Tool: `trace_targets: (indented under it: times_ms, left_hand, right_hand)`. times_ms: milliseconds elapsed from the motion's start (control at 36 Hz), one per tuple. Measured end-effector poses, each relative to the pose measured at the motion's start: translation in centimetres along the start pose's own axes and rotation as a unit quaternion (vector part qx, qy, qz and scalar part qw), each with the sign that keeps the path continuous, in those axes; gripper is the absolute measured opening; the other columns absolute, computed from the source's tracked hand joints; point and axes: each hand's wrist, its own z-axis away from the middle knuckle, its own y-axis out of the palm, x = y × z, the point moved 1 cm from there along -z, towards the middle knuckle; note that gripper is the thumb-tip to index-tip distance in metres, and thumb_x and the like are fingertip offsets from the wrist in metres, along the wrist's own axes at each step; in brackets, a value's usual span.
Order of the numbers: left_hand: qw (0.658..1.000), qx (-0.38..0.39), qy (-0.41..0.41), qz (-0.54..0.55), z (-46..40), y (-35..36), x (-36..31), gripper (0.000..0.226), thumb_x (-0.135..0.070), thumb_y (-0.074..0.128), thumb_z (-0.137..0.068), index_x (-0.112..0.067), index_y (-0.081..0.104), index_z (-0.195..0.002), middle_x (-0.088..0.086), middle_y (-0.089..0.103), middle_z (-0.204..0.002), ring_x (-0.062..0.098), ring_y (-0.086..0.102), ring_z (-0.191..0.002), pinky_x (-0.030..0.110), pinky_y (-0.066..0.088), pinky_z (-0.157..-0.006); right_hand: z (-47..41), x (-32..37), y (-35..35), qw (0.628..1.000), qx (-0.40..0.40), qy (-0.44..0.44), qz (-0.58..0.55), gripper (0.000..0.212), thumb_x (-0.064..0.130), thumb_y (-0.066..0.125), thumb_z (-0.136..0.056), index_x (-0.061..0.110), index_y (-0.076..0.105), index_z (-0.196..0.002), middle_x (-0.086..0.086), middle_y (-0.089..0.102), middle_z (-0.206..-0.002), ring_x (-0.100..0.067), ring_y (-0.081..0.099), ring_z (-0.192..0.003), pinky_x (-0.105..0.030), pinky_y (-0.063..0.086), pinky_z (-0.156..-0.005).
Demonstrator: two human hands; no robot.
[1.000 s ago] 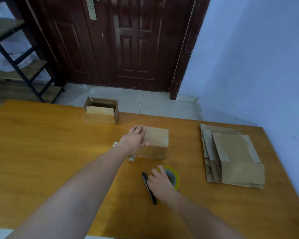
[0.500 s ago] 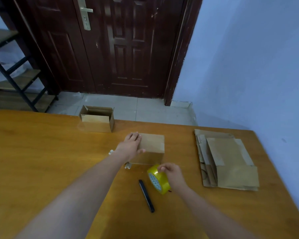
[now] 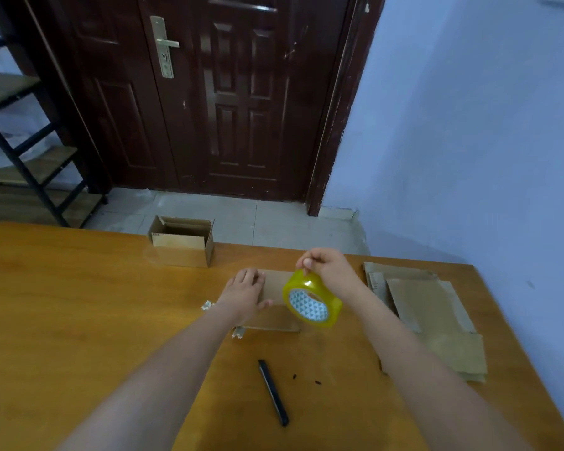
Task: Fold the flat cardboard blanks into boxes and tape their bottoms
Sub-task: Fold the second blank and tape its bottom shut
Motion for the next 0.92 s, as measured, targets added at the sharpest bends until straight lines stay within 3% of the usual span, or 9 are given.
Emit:
trace_targets:
  times_ms: [83, 250, 333, 444, 528, 611, 722, 833, 917]
  left_hand:
    - [1.0, -0.001, -0.008, 0.016, 0.0, 0.1, -0.1, 0.072, -0.052, 0.034, -0.096, -0.012, 0.011, -0.152, 0.005, 0.018, -0.148, 0.024, 0.014, -0.138, 0.037, 0.018, -0.114]
    - [0.999, 0.014, -0.011, 0.05, 0.2, 0.3, -0.2, 0.069, -0.045, 0.039, -0.096, -0.011, 0.014, -0.151, 0.008, 0.016, -0.148, 0.027, 0.018, -0.135, 0.037, 0.022, -0.112]
    - [0.989, -0.03, -0.03, 0.144, 0.0, 0.1, 0.2, 0.051, -0.032, 0.04, -0.098, -0.01, 0.034, -0.144, 0.007, 0.032, -0.142, 0.025, 0.029, -0.13, 0.032, 0.029, -0.104]
    - [0.93, -0.165, -0.06, 0.323, 0.0, -1.3, 0.2, 0.053, -0.039, 0.039, -0.085, -0.009, 0.06, -0.123, 0.007, 0.058, -0.116, 0.023, 0.048, -0.114, 0.034, 0.037, -0.096]
    - [0.867, -0.219, -0.048, 0.445, -0.1, -2.6, -1.0, 0.058, -0.054, 0.04, -0.071, -0.009, 0.066, -0.096, 0.001, 0.058, -0.09, 0.02, 0.052, -0.092, 0.03, 0.04, -0.079]
    - [0.793, -0.241, -0.076, 0.555, 0.0, -3.3, -2.1, 0.05, -0.058, 0.054, -0.07, -0.013, 0.064, -0.088, -0.002, 0.053, -0.084, 0.019, 0.054, -0.085, 0.031, 0.044, -0.077]
    - [0.761, -0.238, -0.111, 0.594, -0.1, -2.9, -3.0, 0.012, -0.028, 0.069, -0.084, -0.017, 0.062, -0.082, 0.011, 0.061, -0.089, 0.022, 0.057, -0.084, 0.037, 0.047, -0.077]
    - [0.697, -0.22, -0.18, 0.659, -0.5, -3.5, -3.3, 0.023, -0.015, 0.065, -0.088, -0.006, 0.056, -0.069, 0.01, 0.048, -0.066, 0.019, 0.042, -0.067, 0.03, 0.032, -0.063]
    - [0.69, -0.211, -0.216, 0.658, -0.9, -4.0, -3.2, 0.024, -0.016, 0.064, -0.088, -0.007, 0.055, -0.067, 0.011, 0.046, -0.066, 0.018, 0.039, -0.067, 0.03, 0.031, -0.064]
  right_hand:
    - [-2.5, 0.6, 0.0, 0.999, 0.003, 0.01, 0.03, 0.038, 0.001, 0.047, -0.094, 0.021, 0.058, -0.064, -0.011, 0.063, -0.074, -0.016, 0.052, -0.074, -0.025, 0.039, -0.069]
    - [-6.3, 0.2, 2.7, 0.989, 0.074, 0.018, 0.126, 0.033, 0.002, 0.048, -0.093, 0.018, 0.063, -0.069, 0.005, 0.055, -0.063, -0.011, 0.05, -0.066, -0.029, 0.039, -0.071]
    - [-7.5, 0.4, 3.5, 0.982, 0.099, 0.012, 0.162, 0.038, 0.007, 0.05, -0.093, 0.028, 0.06, -0.063, 0.009, 0.057, -0.063, -0.011, 0.053, -0.068, -0.033, 0.044, -0.076]
    - [-8.2, 0.3, 4.2, 0.974, 0.126, -0.007, 0.187, 0.03, 0.007, 0.053, -0.09, 0.023, 0.065, -0.069, 0.01, 0.06, -0.061, -0.012, 0.057, -0.069, -0.038, 0.049, -0.082]
    - [-8.6, 0.1, 4.5, 0.977, 0.117, -0.02, 0.179, 0.023, 0.006, 0.054, -0.089, 0.02, 0.07, -0.078, 0.005, 0.065, -0.069, -0.015, 0.061, -0.078, -0.039, 0.052, -0.085]
    - [-8.6, 0.1, 4.4, 0.985, 0.099, -0.009, 0.141, 0.018, 0.009, 0.057, -0.089, 0.016, 0.074, -0.088, 0.002, 0.069, -0.081, -0.017, 0.064, -0.086, -0.036, 0.052, -0.086]
    - [-8.3, 0.1, 4.0, 0.987, 0.081, -0.014, 0.139, 0.02, 0.011, 0.057, -0.091, 0.015, 0.074, -0.102, -0.001, 0.072, -0.096, -0.014, 0.064, -0.092, -0.033, 0.052, -0.087]
    - [-8.1, 0.2, 3.9, 0.987, 0.072, -0.032, 0.141, 0.022, 0.011, 0.057, -0.091, 0.018, 0.074, -0.104, -0.001, 0.071, -0.105, -0.011, 0.062, -0.095, -0.029, 0.049, -0.087]
    - [-8.1, 0.3, 4.1, 0.98, 0.071, -0.054, 0.175, 0.021, 0.011, 0.058, -0.091, 0.017, 0.074, -0.103, 0.0, 0.07, -0.107, -0.011, 0.059, -0.092, -0.026, 0.046, -0.082]
